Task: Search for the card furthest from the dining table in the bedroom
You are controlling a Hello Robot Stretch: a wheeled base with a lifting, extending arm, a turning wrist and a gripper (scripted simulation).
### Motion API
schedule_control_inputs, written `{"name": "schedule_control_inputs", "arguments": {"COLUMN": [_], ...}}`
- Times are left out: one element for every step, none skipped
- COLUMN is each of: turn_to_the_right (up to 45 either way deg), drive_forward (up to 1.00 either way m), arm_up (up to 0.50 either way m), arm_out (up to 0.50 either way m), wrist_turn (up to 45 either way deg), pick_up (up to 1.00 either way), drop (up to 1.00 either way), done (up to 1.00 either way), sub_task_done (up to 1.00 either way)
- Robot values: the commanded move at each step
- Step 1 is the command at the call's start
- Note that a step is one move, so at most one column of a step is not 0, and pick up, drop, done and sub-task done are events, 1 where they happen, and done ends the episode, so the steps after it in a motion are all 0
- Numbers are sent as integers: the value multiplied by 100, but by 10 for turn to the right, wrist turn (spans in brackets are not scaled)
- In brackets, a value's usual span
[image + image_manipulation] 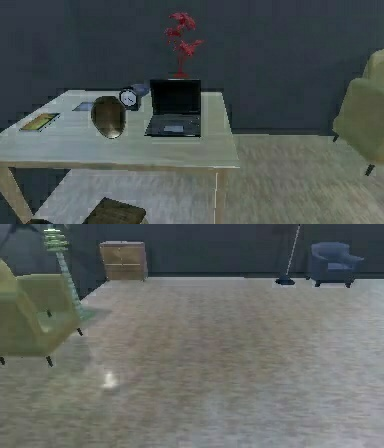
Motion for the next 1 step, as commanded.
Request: {"name": "schedule_control_inputs", "arguments": {"turn_to_the_right": [450], "drive_forward": [0], "arm_up": [0], "arm_out": [0], "wrist_turn": [0], "pick_up": [0], "drop": [0], "done": [0], "sub_task_done": [0]}}
